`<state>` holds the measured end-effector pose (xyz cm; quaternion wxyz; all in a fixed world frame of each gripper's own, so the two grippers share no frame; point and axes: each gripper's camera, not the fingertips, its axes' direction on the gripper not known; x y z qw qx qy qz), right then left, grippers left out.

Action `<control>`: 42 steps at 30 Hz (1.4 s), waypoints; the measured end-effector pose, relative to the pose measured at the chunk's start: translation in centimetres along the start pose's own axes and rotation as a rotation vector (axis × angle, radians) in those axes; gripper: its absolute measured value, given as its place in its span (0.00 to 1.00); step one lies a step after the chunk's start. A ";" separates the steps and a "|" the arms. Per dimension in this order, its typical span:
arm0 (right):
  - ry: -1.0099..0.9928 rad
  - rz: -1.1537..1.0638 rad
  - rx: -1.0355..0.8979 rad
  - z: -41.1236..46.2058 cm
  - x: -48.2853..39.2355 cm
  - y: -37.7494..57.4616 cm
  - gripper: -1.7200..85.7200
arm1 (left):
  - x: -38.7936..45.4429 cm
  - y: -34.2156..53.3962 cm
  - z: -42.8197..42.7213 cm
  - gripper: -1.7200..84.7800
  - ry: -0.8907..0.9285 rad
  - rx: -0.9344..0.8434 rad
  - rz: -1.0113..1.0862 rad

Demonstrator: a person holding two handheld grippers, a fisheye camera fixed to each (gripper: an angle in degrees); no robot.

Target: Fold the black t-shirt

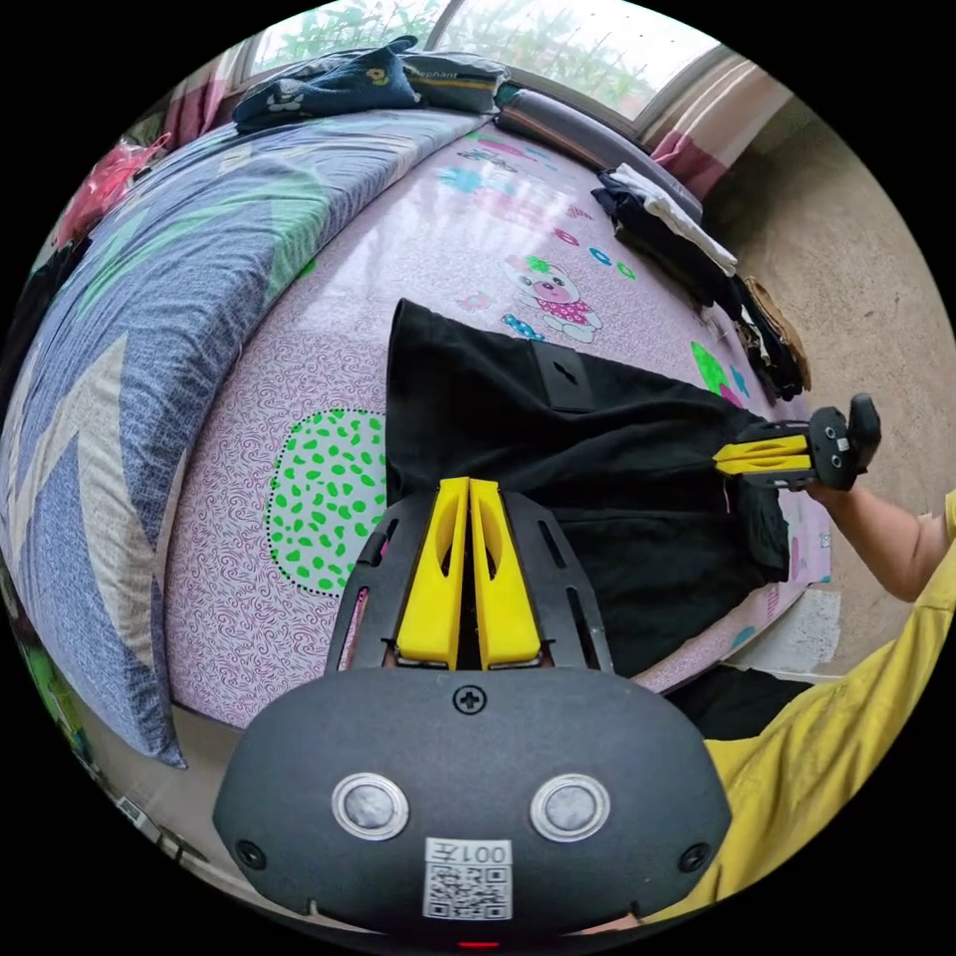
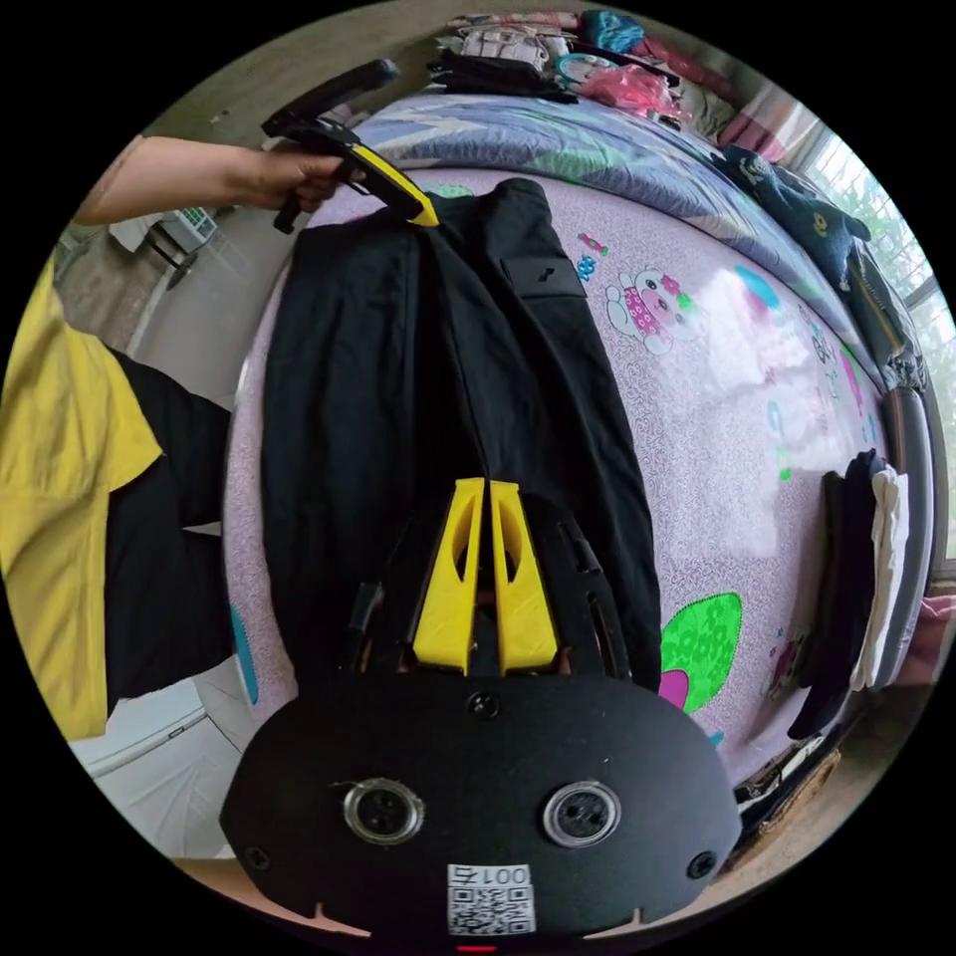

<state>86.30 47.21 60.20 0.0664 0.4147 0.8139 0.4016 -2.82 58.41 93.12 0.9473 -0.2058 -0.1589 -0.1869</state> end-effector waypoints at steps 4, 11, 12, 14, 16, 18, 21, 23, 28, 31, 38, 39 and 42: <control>-0.187 -0.031 0.045 -1.8 1.2 2.1 0.03 | 0.3 -0.2 -0.9 0.00 -0.042 0.008 -0.014; -0.340 0.041 0.192 -3.3 6.5 2.7 0.03 | 2.2 -0.1 -4.1 0.01 -0.093 0.143 -0.047; -0.348 0.055 0.222 -3.6 7.0 2.7 0.03 | 3.0 -0.4 -4.0 0.01 -0.072 0.156 -0.020; -0.388 0.101 0.334 -4.3 9.2 2.1 0.03 | 4.1 -1.1 -3.3 0.01 -0.037 0.159 0.029; -0.408 0.130 0.398 -4.6 10.7 1.1 0.03 | 4.9 -1.9 -1.6 0.01 -0.024 0.140 0.040; -0.407 0.137 0.460 -4.8 12.0 -0.4 0.03 | 4.8 -2.3 -0.3 0.01 -0.031 0.114 0.008; -0.405 0.166 0.483 -3.8 13.9 -4.2 0.03 | 3.8 -2.2 0.9 0.01 -0.070 0.060 -0.076; -0.427 0.208 0.434 -2.0 15.1 -7.8 0.03 | 3.1 -1.7 1.1 0.01 -0.106 0.027 -0.128; -0.449 0.157 0.313 1.2 16.2 -14.5 0.03 | 1.4 0.3 0.8 0.00 -0.077 0.058 -0.246; -0.466 0.062 0.224 2.8 16.7 -18.2 0.03 | 1.2 0.8 1.4 0.00 -0.080 0.081 -0.247; -0.417 0.004 0.179 3.5 19.5 -21.8 0.03 | -0.9 3.8 0.0 0.00 0.058 0.205 -0.356; -0.413 -0.003 0.194 3.2 20.0 -21.7 0.03 | -1.0 5.8 -1.5 0.01 0.095 0.286 -0.354; -0.502 -0.049 0.229 2.3 23.6 -21.2 0.05 | -1.5 11.2 -3.2 0.01 0.151 0.289 -0.394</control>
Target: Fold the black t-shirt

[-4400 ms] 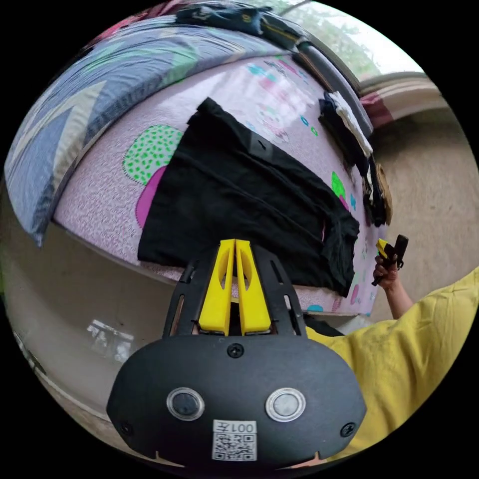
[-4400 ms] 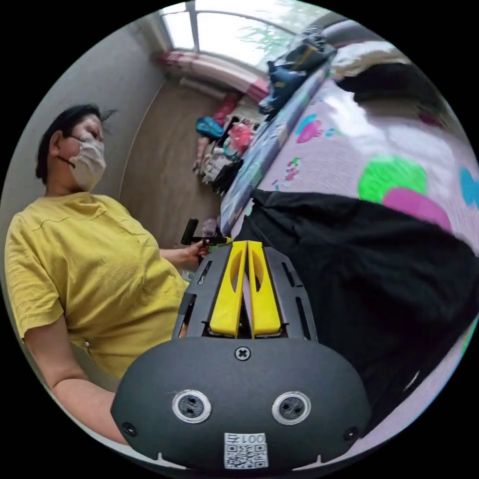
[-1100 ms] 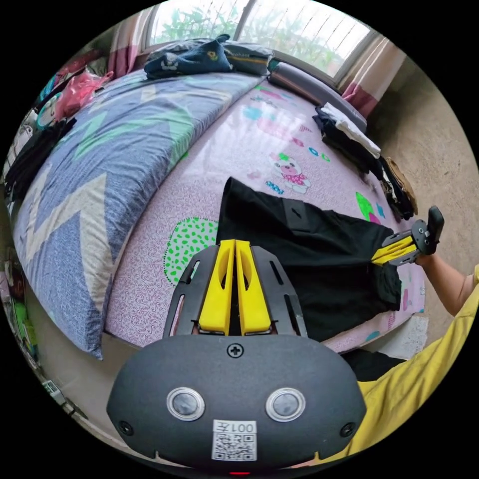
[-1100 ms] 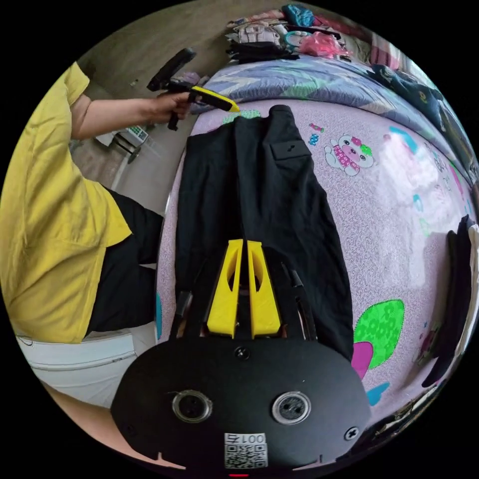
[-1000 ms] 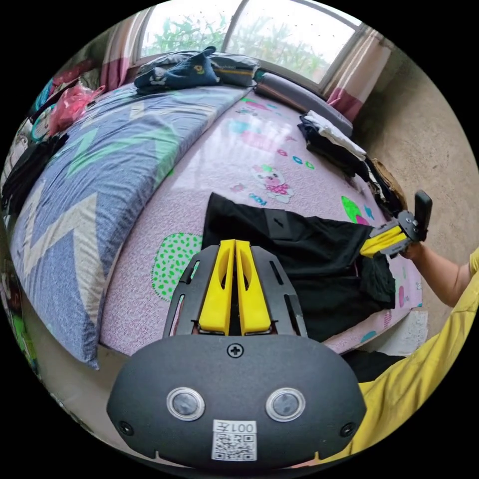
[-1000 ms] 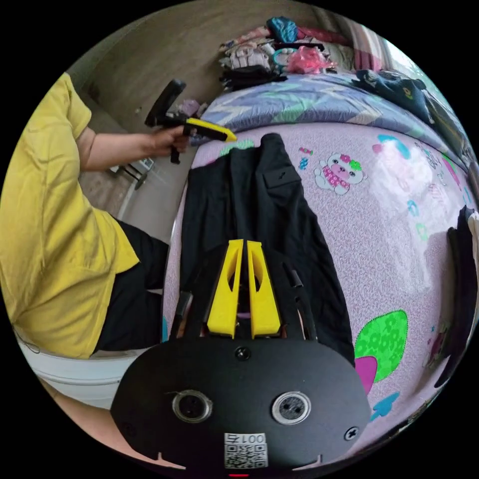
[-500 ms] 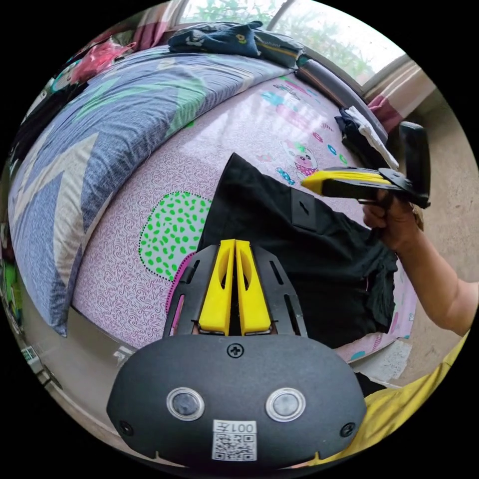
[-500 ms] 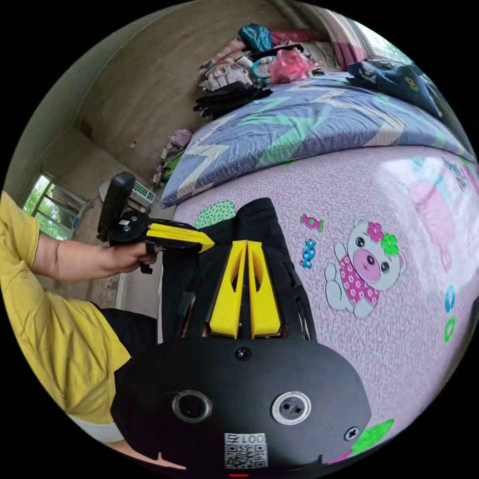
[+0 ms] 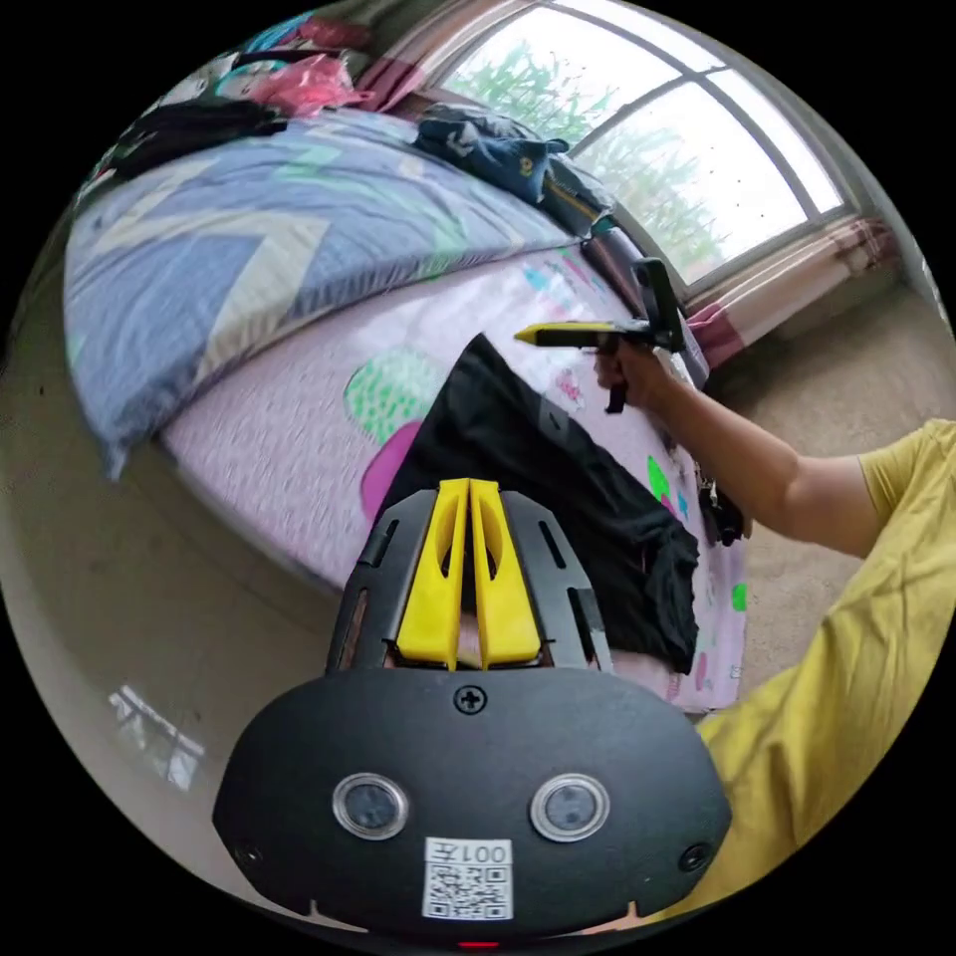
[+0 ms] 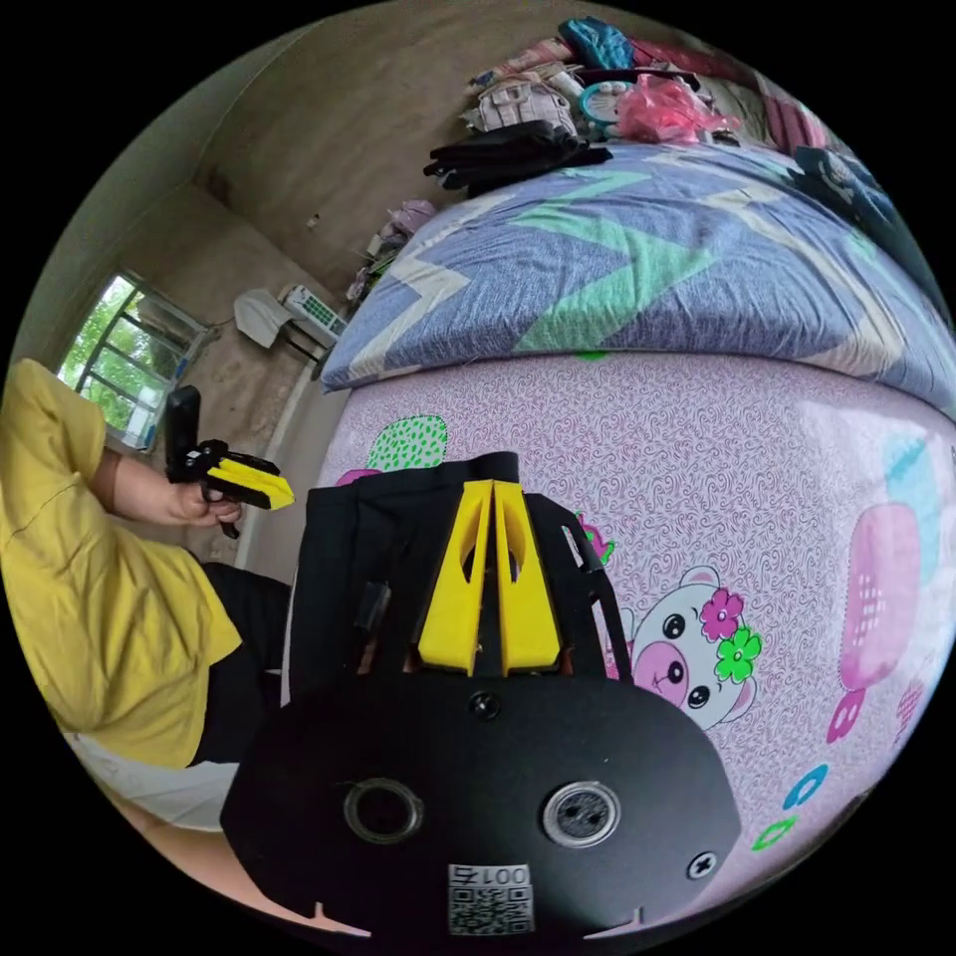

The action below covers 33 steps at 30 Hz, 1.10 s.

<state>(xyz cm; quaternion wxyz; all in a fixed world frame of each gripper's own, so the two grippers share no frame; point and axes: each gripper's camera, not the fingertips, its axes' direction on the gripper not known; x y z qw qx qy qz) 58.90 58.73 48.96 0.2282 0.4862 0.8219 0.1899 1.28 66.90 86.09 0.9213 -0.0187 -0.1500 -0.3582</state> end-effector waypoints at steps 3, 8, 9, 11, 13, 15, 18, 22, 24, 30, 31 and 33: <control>-0.129 0.025 -0.085 -0.7 3.9 -0.3 0.08 | -3.1 3.4 -1.0 0.03 0.037 -0.082 -0.130; -0.293 0.022 -0.162 -0.6 8.4 -1.6 0.10 | -6.5 6.0 -0.5 0.05 0.142 -0.027 -0.326; -0.308 0.026 -0.170 -0.5 8.8 -1.8 0.10 | -7.1 6.3 0.0 0.05 0.160 -0.014 -0.365; -0.352 0.037 -0.204 -0.2 10.5 -2.6 0.11 | -7.7 6.7 0.6 0.05 0.180 0.000 -0.418; -0.379 0.046 -0.218 -0.1 11.6 -3.1 0.11 | -8.1 7.3 1.1 0.05 0.191 0.024 -0.446; -0.421 0.054 -0.216 0.0 12.4 -3.6 0.11 | -8.1 7.8 1.3 0.05 0.191 0.038 -0.451; -0.481 0.055 -0.228 0.1 13.1 -4.2 0.11 | -8.2 8.6 1.5 0.05 0.186 0.059 -0.485; -0.523 0.032 -0.278 -0.1 13.4 -5.0 0.11 | -8.2 9.5 1.6 0.06 0.178 0.066 -0.517; -0.558 0.015 -0.308 0.3 13.2 -5.4 0.11 | -8.3 9.7 1.9 0.06 0.206 0.068 -0.511; -0.658 -0.069 -0.390 2.3 10.7 -6.8 0.09 | -8.0 9.9 3.1 0.05 0.233 0.083 -0.513; -0.664 -0.081 -0.401 2.6 10.3 -7.0 0.08 | -7.9 10.1 3.3 0.04 0.239 0.089 -0.523; -0.670 -0.098 -0.420 2.9 9.7 -7.0 0.06 | -7.9 10.5 3.5 0.03 0.245 0.094 -0.542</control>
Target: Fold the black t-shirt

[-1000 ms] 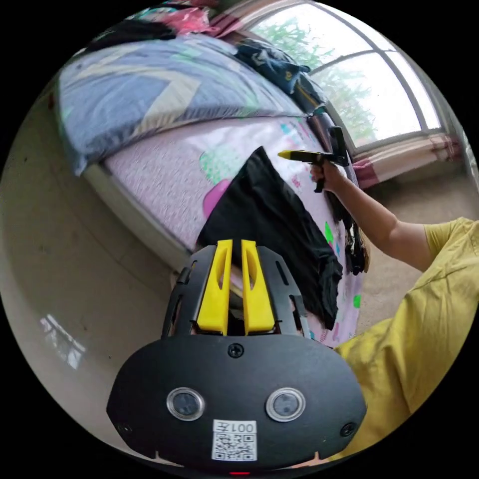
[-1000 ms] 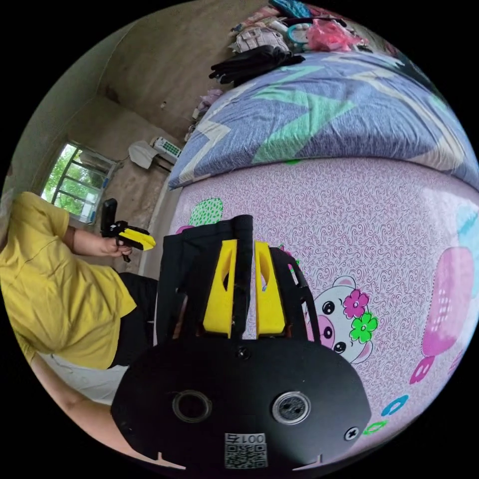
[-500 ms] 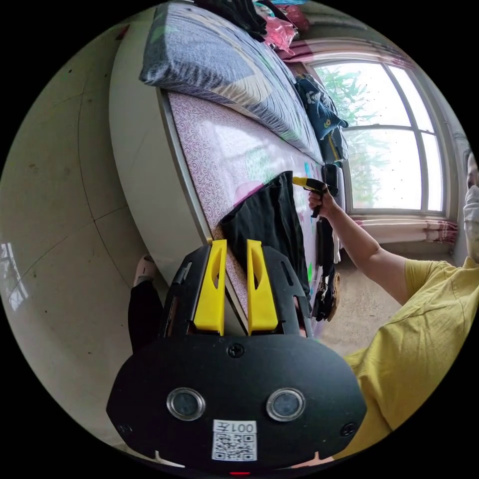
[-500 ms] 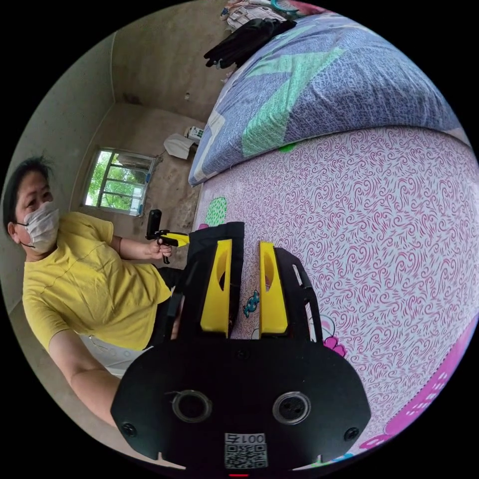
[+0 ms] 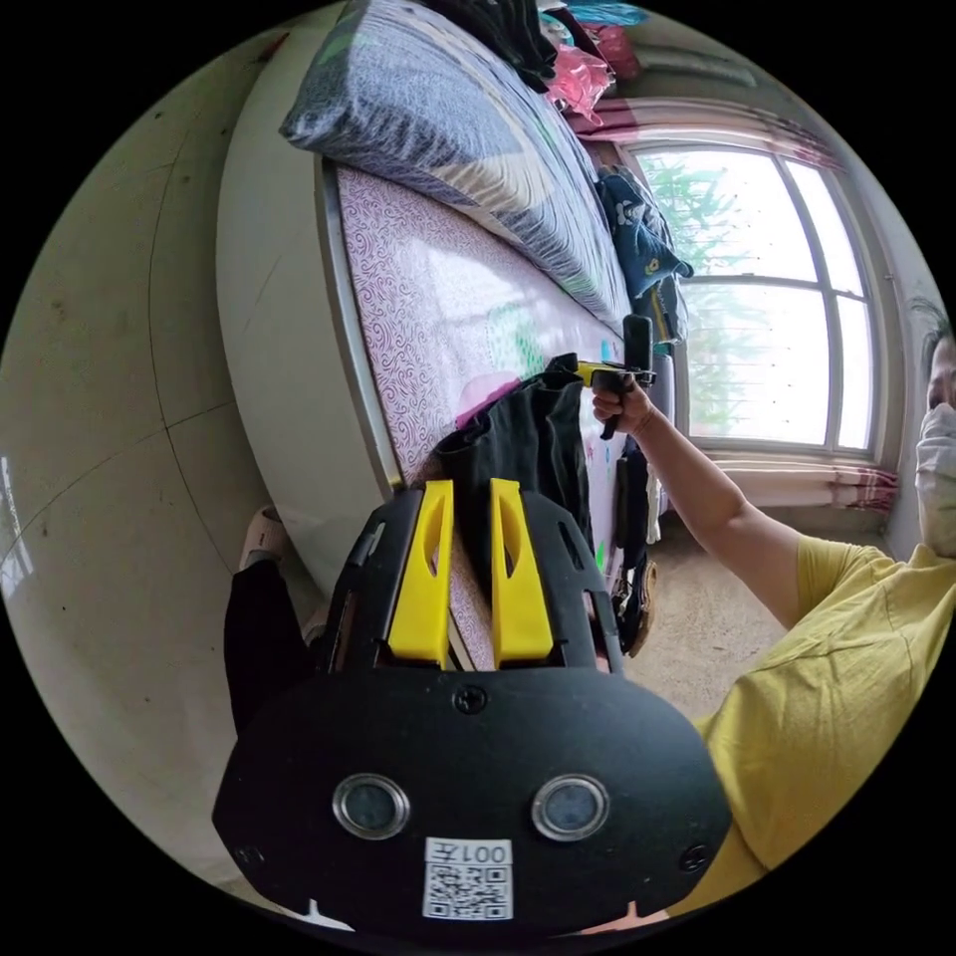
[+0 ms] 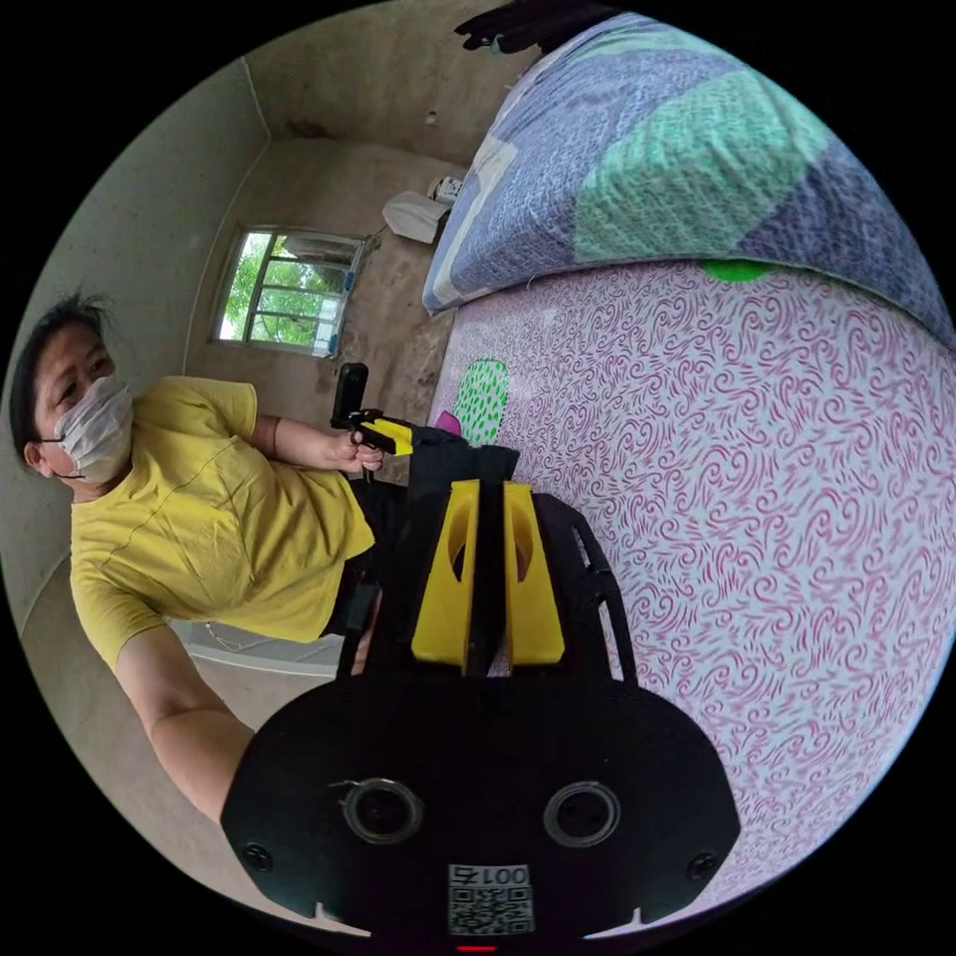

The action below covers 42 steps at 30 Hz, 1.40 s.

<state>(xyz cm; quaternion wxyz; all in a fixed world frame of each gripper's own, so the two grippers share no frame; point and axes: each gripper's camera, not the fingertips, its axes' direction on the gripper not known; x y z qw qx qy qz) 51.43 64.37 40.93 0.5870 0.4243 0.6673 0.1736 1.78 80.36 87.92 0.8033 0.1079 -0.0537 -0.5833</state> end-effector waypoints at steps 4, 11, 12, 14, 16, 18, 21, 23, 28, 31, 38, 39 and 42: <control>0.028 -0.020 -0.005 0.4 -1.2 0.3 0.05 | -0.3 0.9 0.2 0.01 -0.002 0.007 -0.019; 0.201 -0.083 0.091 -2.3 -5.9 0.0 0.04 | 2.0 -0.1 -0.2 0.01 -0.060 0.056 0.123; 0.222 -0.092 0.106 -2.8 -6.5 -0.2 0.04 | 2.6 -1.1 -0.5 0.01 -0.070 0.077 0.151; 0.298 -0.137 0.165 -4.9 -9.4 -0.8 0.04 | 3.9 -2.7 -1.2 0.01 -0.073 0.117 0.211; 0.331 -0.178 0.194 -6.2 -12.0 -0.9 0.04 | 6.5 -4.3 -2.1 0.01 -0.067 0.149 0.320; 0.344 -0.221 0.201 -7.2 -14.8 -0.5 0.04 | 8.8 -4.5 -2.7 0.01 -0.056 0.160 0.409; 0.340 -0.295 0.178 -7.5 -19.9 1.7 0.03 | 12.6 -2.7 -3.3 0.01 -0.050 0.153 0.554; 0.331 -0.347 0.145 -6.8 -24.1 4.8 0.03 | 14.6 -0.6 -3.3 0.01 -0.013 0.140 0.621; 0.349 -0.371 0.102 -4.1 -32.1 14.8 0.04 | 21.1 8.8 -1.6 0.01 0.086 0.051 0.788; 0.368 -0.340 0.120 -2.2 -36.1 22.5 0.04 | 25.0 15.5 1.0 0.01 0.128 -0.038 0.869; 0.312 -0.127 0.150 5.1 -36.9 40.0 0.04 | 30.2 30.3 11.5 0.01 0.101 -0.320 1.031; 0.315 -0.096 0.152 5.9 -36.2 41.1 0.04 | 30.0 32.6 14.1 0.01 0.072 -0.386 1.039; 0.341 0.068 0.161 9.6 -33.0 45.3 0.04 | 28.8 37.1 20.2 0.01 -0.077 -0.566 1.038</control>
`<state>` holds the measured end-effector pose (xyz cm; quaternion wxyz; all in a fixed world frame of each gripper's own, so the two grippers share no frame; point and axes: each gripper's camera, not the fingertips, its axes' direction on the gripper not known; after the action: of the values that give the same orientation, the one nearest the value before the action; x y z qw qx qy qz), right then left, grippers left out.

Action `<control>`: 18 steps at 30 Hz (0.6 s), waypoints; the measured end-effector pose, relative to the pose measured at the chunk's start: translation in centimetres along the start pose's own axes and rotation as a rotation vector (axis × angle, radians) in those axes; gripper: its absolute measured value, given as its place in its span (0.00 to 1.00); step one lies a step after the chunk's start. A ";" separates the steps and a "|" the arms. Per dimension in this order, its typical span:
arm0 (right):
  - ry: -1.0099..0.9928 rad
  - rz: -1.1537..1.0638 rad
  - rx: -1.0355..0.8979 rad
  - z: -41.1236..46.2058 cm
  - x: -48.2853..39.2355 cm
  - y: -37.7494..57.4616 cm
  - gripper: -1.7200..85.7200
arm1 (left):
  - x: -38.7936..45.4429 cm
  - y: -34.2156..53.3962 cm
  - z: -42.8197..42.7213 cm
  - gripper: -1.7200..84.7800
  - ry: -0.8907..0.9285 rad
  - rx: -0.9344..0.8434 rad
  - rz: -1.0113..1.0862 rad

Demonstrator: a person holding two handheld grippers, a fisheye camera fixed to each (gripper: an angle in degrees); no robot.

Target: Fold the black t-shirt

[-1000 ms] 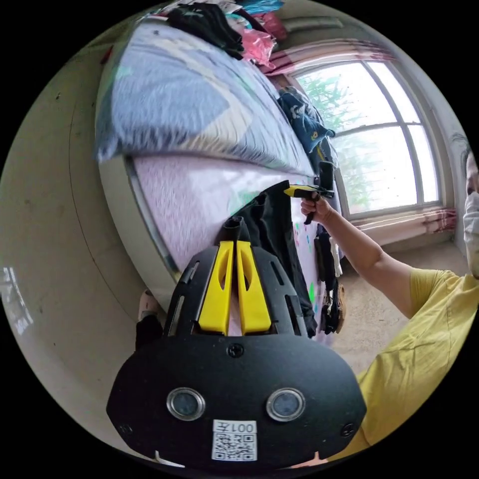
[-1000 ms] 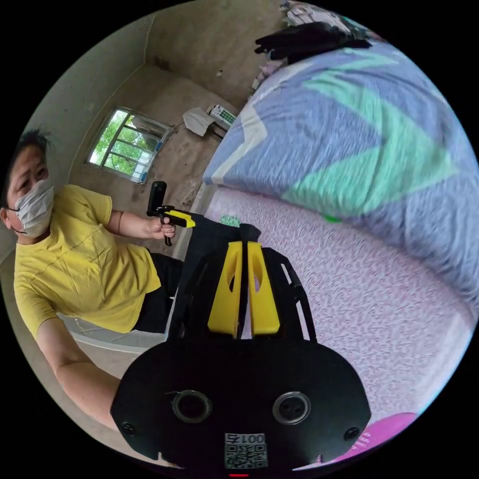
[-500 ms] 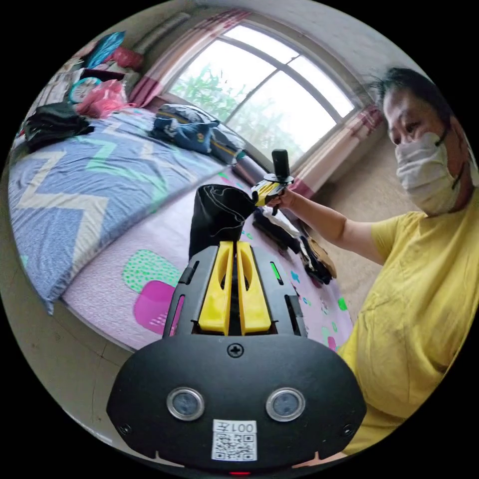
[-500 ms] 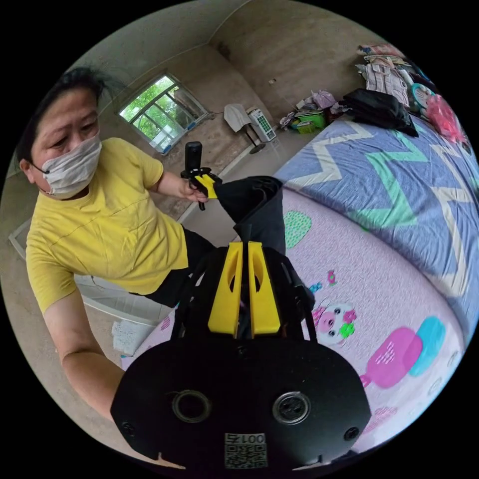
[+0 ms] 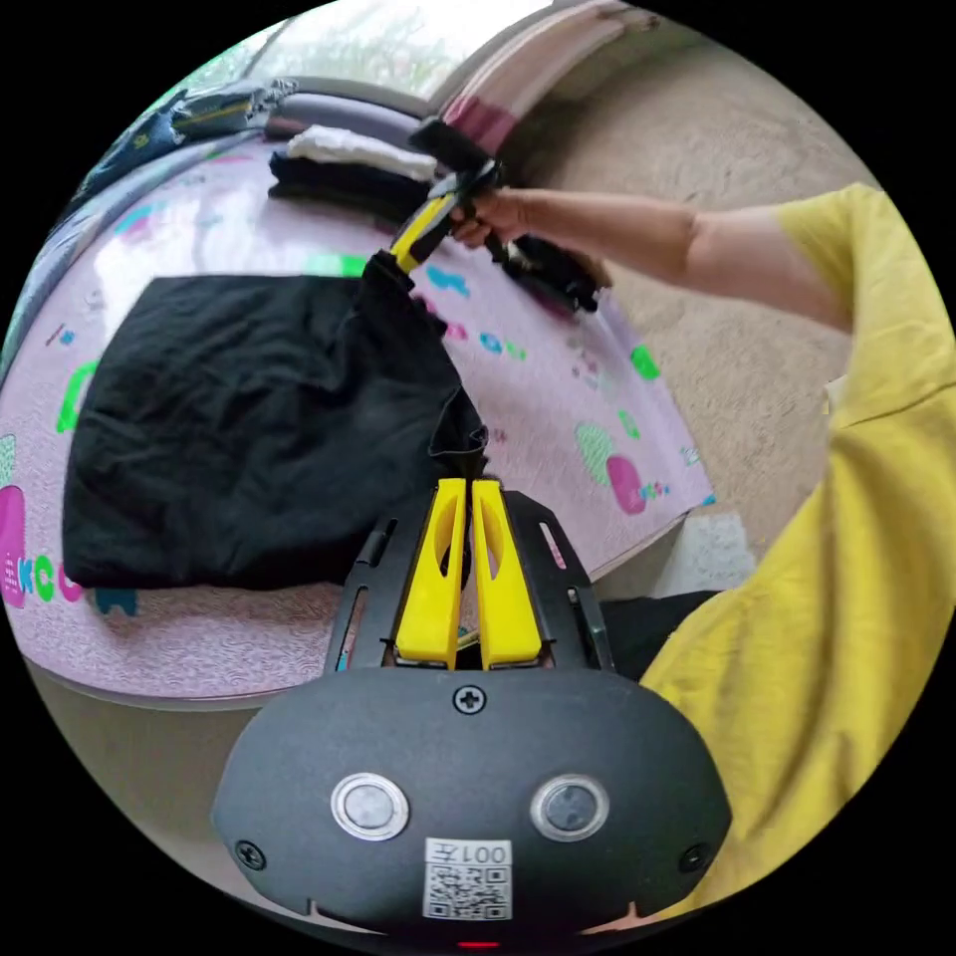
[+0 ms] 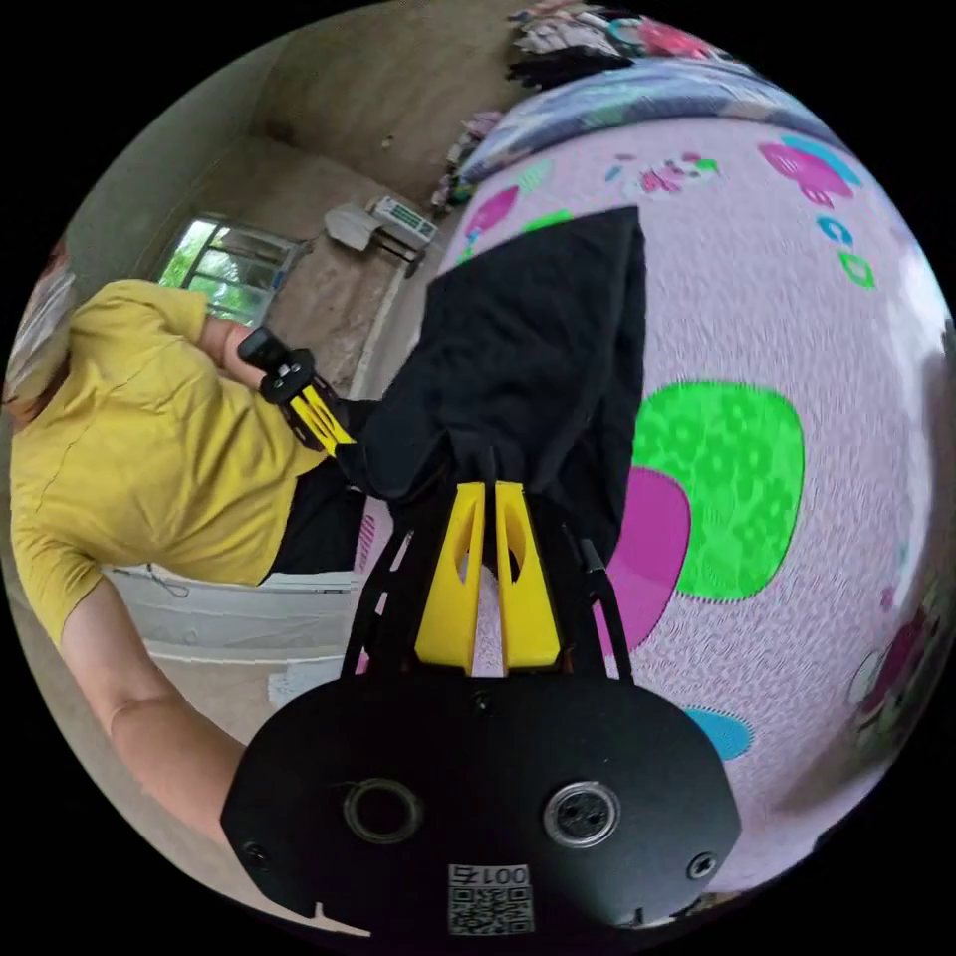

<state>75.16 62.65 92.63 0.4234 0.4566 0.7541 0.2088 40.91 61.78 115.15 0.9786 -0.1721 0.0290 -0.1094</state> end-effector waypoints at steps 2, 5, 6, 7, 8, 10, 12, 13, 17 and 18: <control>0.024 0.049 0.047 1.1 0.1 2.1 0.04 | 0.5 -0.1 2.0 0.01 -0.040 -0.045 -0.006; 0.026 0.032 0.129 0.0 -1.1 3.0 0.04 | 0.8 -0.9 1.9 0.01 -0.061 -0.019 -0.024; 0.033 0.022 0.135 -0.4 -1.5 3.0 0.04 | 1.2 -1.3 1.3 0.01 -0.076 0.011 -0.021; 0.051 0.001 0.146 -1.1 -2.3 3.0 0.04 | 1.6 -1.7 0.6 0.01 -0.094 0.040 -0.021; 0.072 -0.020 0.167 -1.9 -3.2 3.1 0.04 | 1.8 -1.9 0.3 0.01 -0.102 0.056 -0.023; 0.100 -0.018 0.188 -2.7 -3.8 3.5 0.04 | 2.8 -2.7 -0.1 0.01 -0.101 0.080 -0.013; 0.102 0.028 0.135 -2.4 -3.4 3.9 0.04 | 3.2 -3.0 1.2 0.02 -0.069 0.019 -0.010; 0.094 0.067 0.076 -1.9 -3.1 4.2 0.04 | 3.1 -3.1 2.7 0.02 -0.033 -0.062 -0.027; 0.041 0.161 0.000 -2.6 -2.9 5.7 0.03 | 3.0 -2.7 3.5 0.03 0.027 -0.094 -0.075; 0.047 0.166 0.007 -3.0 -3.1 6.0 0.03 | 3.3 -2.7 3.0 0.02 0.039 -0.087 -0.067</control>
<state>76.43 63.14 99.83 0.3855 0.5138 0.7241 0.2511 43.88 59.56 118.81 0.9652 -0.2133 0.0470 -0.1441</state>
